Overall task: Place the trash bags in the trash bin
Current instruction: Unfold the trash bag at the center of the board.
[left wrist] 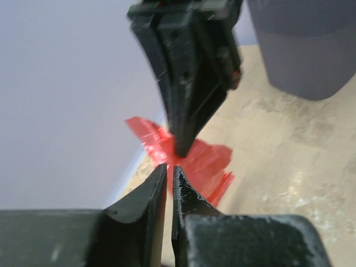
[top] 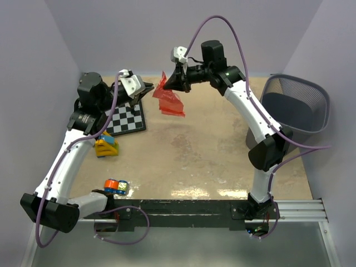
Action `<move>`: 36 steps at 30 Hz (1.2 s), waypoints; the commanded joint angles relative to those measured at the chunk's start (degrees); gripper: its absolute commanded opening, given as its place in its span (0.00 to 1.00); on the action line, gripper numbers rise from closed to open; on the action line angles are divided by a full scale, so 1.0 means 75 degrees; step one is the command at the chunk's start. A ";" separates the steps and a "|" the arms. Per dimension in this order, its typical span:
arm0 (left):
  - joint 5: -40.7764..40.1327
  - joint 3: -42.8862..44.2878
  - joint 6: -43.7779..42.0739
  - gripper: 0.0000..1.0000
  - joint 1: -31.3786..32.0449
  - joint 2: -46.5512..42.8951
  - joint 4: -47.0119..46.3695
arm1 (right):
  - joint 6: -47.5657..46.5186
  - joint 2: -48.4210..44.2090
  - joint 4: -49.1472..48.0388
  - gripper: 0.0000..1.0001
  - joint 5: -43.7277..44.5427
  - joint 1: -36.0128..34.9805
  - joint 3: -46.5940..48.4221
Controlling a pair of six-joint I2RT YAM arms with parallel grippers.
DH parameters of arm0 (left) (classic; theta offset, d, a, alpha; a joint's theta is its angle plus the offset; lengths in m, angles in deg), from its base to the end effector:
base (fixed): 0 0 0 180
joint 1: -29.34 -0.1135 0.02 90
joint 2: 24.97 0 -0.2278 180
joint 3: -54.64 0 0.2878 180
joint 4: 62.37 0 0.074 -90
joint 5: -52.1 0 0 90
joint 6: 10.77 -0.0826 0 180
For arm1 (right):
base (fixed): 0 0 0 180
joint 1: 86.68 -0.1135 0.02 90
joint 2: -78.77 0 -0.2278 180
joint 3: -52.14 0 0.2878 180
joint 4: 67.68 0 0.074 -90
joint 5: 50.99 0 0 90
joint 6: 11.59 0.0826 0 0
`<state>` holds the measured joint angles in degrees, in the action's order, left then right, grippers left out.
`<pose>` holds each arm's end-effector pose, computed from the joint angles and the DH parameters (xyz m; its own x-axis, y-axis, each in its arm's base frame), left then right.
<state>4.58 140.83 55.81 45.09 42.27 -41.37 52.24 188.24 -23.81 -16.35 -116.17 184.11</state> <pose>0.3110 -0.1457 0.4122 0.3062 0.2182 -0.9266 0.7934 0.4794 0.3750 0.3795 0.2927 0.3943 0.1329 -0.2129 -0.9680 -0.9896 0.0264 -0.1416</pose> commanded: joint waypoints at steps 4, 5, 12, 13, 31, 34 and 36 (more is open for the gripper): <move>0.0394 0.0098 -0.1213 0.33 -0.0272 0.0104 0.0024 | -0.1291 -0.0300 0.0876 0.00 -0.0424 -0.0262 0.0577; 0.0499 0.0098 -0.1225 0.34 -0.0260 0.0128 -0.0082 | -0.1361 -0.0264 0.0934 0.00 -0.0401 -0.0297 0.0660; 0.1015 0.0437 -0.1588 0.29 -0.0119 0.0444 0.0057 | -0.1713 -0.0053 0.1404 0.01 -0.0249 -0.0508 0.1188; 0.1039 0.0449 -0.1612 0.28 -0.0108 0.0468 0.0069 | -0.1725 -0.0053 0.1404 0.01 -0.0225 -0.0520 0.1176; 0.1508 0.0941 -0.3402 0.28 0.0384 0.0456 0.1732 | -0.1432 -0.0194 0.1123 0.04 0.0337 -0.0708 0.0930; 0.1438 0.1035 -0.4071 0.28 0.0490 0.0468 0.2177 | -0.1432 -0.0229 0.1111 0.07 0.0408 -0.0731 0.0883; 0.1368 0.1070 -0.4527 0.28 0.0583 0.0468 0.2377 | -0.1432 -0.0217 0.1111 0.09 0.0419 -0.0755 0.0906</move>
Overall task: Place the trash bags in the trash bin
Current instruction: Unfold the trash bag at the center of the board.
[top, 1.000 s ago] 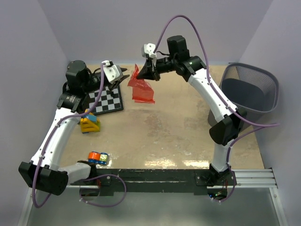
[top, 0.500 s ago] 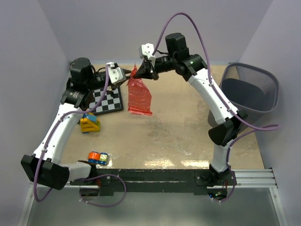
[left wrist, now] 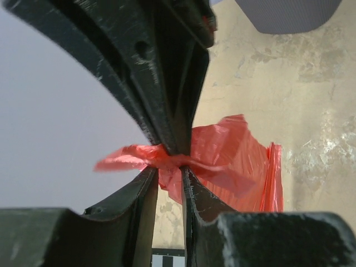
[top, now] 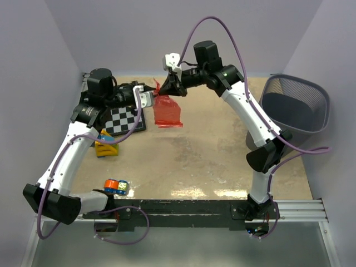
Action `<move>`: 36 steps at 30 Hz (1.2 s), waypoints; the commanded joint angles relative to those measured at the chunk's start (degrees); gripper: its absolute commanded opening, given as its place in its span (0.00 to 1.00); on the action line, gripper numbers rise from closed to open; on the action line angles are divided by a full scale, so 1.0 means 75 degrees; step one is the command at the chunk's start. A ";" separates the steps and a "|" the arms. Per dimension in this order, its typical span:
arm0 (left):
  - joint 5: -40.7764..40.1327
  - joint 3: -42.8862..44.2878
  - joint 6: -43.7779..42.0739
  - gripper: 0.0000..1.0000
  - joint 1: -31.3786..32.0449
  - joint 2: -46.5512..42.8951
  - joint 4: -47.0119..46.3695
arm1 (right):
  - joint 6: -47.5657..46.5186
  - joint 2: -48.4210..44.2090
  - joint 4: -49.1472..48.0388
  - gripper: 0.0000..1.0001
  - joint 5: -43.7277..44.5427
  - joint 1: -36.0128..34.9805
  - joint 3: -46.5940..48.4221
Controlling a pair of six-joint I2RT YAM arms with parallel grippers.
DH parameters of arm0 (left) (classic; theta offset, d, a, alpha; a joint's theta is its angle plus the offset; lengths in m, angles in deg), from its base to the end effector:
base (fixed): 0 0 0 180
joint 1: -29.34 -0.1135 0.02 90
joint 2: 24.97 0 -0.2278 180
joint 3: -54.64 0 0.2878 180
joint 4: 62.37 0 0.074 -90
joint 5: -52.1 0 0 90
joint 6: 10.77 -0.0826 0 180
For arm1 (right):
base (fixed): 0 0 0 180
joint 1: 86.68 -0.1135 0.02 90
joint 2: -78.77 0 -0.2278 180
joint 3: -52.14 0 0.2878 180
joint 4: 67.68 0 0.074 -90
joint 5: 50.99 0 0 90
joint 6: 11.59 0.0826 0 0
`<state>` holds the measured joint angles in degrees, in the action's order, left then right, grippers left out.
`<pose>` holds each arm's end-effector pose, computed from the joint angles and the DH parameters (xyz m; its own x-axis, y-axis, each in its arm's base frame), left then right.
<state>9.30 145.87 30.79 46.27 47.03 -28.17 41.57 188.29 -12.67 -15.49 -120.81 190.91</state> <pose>0.3144 -0.1590 0.3913 0.4915 0.3818 -0.7827 0.7660 0.2380 0.5971 0.3406 0.3121 0.4158 0.2713 -0.2367 -0.9329 -0.9622 -0.0907 -0.2568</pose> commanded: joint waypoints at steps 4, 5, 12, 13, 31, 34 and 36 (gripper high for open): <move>0.0434 0.0304 -0.1953 0.27 0.0835 -0.0261 0.0735 | 0.0142 -0.0118 -0.0469 0.11 0.0411 -0.0172 0.0059; 0.0317 0.0187 -0.1978 0.27 0.0941 -0.0284 0.0630 | 0.0154 -0.0083 -0.0492 0.09 0.0388 -0.0184 0.0082; -0.0327 -0.0457 -0.0939 0.12 0.1071 -0.0320 -0.0738 | 0.0131 -0.0129 -0.0469 0.06 0.0399 -0.0207 0.0059; -0.0491 -0.0516 -0.0657 0.08 0.1059 -0.0297 -0.1008 | 0.0142 -0.0152 -0.0469 0.01 0.0411 -0.0207 0.0024; -0.0727 -0.0985 0.3775 0.00 0.0216 -0.0226 -0.2475 | 0.1279 -0.0715 -0.1301 0.00 0.0283 0.0754 -0.0856; -0.0762 -0.1032 0.4033 0.00 0.0216 -0.0191 -0.2675 | 0.1303 -0.0727 -0.1360 0.00 0.0201 0.0754 -0.0797; -0.0809 -0.1021 0.4081 0.00 0.0216 -0.0167 -0.2839 | 0.1303 -0.0633 -0.1255 0.00 -0.0009 0.0754 -0.0669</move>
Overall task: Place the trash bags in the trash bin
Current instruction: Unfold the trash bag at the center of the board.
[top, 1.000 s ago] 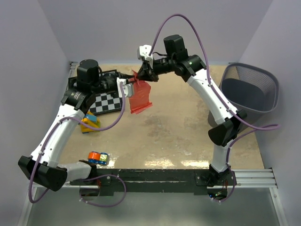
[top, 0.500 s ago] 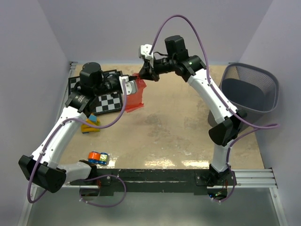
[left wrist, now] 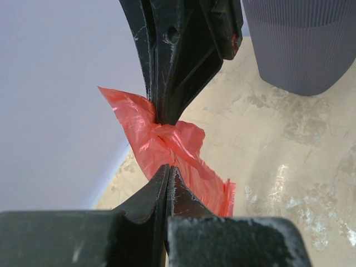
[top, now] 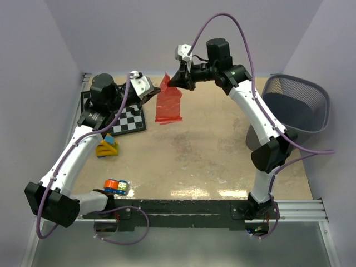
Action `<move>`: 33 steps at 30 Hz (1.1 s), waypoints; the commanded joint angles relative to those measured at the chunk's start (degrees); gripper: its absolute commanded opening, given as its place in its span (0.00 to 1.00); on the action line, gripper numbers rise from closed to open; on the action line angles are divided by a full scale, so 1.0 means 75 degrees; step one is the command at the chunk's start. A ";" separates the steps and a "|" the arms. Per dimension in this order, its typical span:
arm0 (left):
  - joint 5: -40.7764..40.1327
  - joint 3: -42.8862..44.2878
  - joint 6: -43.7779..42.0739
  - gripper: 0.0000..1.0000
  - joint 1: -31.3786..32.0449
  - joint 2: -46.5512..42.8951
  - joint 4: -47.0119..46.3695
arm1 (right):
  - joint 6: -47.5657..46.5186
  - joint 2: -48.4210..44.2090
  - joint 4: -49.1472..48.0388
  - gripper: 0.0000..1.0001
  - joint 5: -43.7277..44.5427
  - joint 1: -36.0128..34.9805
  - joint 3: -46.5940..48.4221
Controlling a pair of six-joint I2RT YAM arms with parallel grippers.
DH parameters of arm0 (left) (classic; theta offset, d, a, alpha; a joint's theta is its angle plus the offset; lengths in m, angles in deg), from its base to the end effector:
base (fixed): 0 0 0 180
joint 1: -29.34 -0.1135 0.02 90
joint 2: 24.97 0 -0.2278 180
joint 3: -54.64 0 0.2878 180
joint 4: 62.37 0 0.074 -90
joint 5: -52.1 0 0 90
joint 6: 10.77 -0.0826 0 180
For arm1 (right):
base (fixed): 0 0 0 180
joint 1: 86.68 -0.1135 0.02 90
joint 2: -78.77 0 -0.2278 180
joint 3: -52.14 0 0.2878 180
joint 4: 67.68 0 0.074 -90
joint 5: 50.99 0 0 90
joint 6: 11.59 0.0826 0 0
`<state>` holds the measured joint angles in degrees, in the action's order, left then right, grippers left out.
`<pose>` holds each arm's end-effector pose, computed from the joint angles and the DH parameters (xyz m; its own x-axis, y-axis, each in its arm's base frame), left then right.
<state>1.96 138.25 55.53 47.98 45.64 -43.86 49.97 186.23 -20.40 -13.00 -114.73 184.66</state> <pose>0.3257 -0.1657 0.3799 0.2583 0.2385 -0.9362 0.8147 0.4670 0.3437 0.3794 0.2759 0.4055 0.1510 -0.2517 -0.9560 -0.9796 0.0913 -0.1788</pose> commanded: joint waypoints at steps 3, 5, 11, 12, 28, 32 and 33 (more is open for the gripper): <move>0.0030 -0.0004 0.0735 0.08 -0.0012 -0.0039 -0.1238 | -0.0003 -0.0324 -0.0071 0.00 -0.0367 -0.0138 0.0131; -0.0087 0.0066 0.0630 0.11 -0.0012 -0.0028 -0.1286 | -0.0261 -0.0336 0.0093 0.00 -0.0343 -0.0220 0.0130; 0.0614 0.0265 -0.0237 0.17 0.0012 0.0101 -0.0900 | -0.0122 -0.0277 0.0012 0.00 -0.0284 -0.0349 0.0177; 0.0720 0.0335 -0.0331 0.18 0.0023 0.0159 -0.0876 | -0.0121 -0.0254 0.0012 0.00 -0.0273 -0.0396 0.0224; 0.0534 0.0664 -0.1245 0.00 0.0059 0.0348 -0.0045 | 0.0019 -0.0359 -0.0082 0.30 0.0267 -0.0350 0.0365; 0.0498 0.0723 -0.1305 0.00 0.0035 0.0289 0.0295 | -0.0447 -0.0628 -0.0001 0.45 0.0267 -0.0326 0.0400; 0.0568 0.0758 -0.1270 0.00 0.0047 0.0300 0.0377 | -0.0554 -0.0652 0.0035 0.46 0.0278 -0.0384 0.0388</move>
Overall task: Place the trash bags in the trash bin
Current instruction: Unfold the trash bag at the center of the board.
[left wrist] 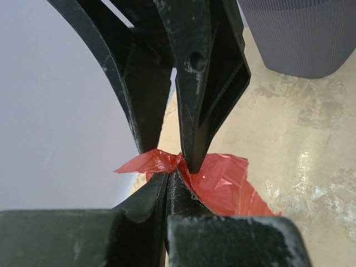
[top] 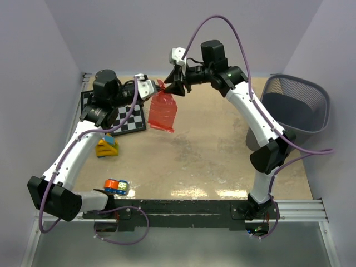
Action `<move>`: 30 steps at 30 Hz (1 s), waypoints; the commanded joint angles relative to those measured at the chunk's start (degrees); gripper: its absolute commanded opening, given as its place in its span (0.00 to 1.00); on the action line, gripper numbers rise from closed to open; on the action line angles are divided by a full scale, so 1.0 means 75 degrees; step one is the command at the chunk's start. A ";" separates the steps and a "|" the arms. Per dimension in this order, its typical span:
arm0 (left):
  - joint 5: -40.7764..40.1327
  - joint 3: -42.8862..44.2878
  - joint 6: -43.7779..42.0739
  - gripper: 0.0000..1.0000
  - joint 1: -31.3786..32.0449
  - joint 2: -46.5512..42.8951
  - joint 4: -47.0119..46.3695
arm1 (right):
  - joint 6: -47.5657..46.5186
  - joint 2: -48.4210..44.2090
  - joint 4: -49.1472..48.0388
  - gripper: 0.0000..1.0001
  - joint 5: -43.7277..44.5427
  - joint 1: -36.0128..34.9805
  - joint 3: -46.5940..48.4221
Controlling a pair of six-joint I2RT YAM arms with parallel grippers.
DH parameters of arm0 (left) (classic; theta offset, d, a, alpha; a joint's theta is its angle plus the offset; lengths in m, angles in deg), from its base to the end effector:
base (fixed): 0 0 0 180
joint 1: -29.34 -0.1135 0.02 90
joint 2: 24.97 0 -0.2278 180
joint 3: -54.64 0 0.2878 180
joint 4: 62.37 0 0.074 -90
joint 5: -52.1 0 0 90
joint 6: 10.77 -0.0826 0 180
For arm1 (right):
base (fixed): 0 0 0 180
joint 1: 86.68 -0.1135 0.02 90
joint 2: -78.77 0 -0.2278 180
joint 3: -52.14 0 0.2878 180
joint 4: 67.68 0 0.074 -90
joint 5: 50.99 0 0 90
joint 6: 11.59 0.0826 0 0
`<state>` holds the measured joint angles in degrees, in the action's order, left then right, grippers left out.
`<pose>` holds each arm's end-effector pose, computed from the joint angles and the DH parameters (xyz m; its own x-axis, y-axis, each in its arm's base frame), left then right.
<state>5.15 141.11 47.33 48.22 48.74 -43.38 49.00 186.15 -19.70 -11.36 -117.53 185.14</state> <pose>0.3322 -0.1732 0.3811 0.3771 0.2792 -0.8831 0.8001 0.3820 0.4624 0.3663 0.2929 0.4072 0.1764 -0.2595 -0.9495 -0.9780 0.0630 -0.1989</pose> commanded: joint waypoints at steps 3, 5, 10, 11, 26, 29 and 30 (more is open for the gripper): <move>0.0342 0.0458 0.0139 0.00 0.0003 -0.0055 0.0303 | -0.0917 -0.0629 0.0246 0.45 0.0165 -0.0257 0.0254; 0.0401 0.0482 0.0257 0.00 0.0015 -0.0020 0.0279 | -0.0989 -0.0605 0.0235 0.43 0.0142 -0.0316 0.0195; 0.0424 0.0540 0.0269 0.00 0.0015 -0.0008 0.0314 | -0.1001 -0.0465 0.0165 0.35 0.0118 -0.0386 0.0382; 0.0424 0.0540 0.0281 0.00 0.0003 0.0004 0.0326 | -0.0989 -0.0430 0.0165 0.33 0.0107 -0.0398 0.0418; 0.0015 0.0236 0.0363 0.00 -0.0032 -0.0266 0.0232 | -0.0180 -0.0746 -0.0269 0.35 0.0692 -0.0082 0.0253; 0.0014 0.0247 0.0363 0.00 -0.0032 -0.0266 0.0232 | -0.0192 -0.0711 -0.0175 0.34 0.0553 -0.0047 0.0359; 0.0014 0.0236 0.0363 0.00 -0.0044 -0.0266 0.0232 | -0.0181 -0.0699 -0.0129 0.33 0.0436 -0.0047 0.0371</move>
<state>4.87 142.95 49.63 48.11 48.48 -40.41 46.12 183.81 -19.11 -6.99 -118.51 185.66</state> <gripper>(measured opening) 0.012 0.345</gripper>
